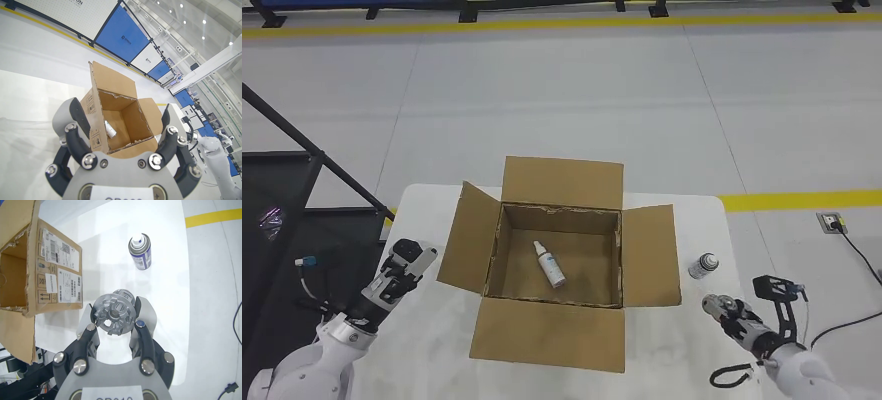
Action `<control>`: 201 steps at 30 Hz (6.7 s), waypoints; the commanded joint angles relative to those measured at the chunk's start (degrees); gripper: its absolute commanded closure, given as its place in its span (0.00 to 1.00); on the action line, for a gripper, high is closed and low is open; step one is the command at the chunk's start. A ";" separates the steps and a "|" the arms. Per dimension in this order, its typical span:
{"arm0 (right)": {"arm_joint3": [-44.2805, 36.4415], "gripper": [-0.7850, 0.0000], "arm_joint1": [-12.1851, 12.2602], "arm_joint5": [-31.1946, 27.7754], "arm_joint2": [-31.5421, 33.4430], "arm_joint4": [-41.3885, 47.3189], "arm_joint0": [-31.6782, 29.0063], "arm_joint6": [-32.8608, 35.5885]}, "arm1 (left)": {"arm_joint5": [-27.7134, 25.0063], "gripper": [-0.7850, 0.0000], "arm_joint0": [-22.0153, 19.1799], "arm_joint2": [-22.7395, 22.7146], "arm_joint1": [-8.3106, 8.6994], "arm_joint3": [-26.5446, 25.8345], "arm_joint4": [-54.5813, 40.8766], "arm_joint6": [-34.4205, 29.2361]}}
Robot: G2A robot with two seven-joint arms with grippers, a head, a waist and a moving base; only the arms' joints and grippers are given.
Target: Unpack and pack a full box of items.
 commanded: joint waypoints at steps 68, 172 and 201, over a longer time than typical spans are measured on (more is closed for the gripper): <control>40.45 0.00 -7.13 6.25 -63.06 -3.80 66.96 12.22 | -0.01 0.00 3.25 -4.45 0.41 1.31 -0.86 4.15; -15.83 1.00 -3.52 3.82 -17.46 -4.72 12.43 2.81 | -0.11 0.00 3.46 -4.71 0.44 1.33 -1.01 4.22; 17.48 1.00 0.36 0.67 -9.32 5.41 16.55 17.90 | -0.11 0.00 3.46 -4.71 0.44 1.33 -1.01 4.22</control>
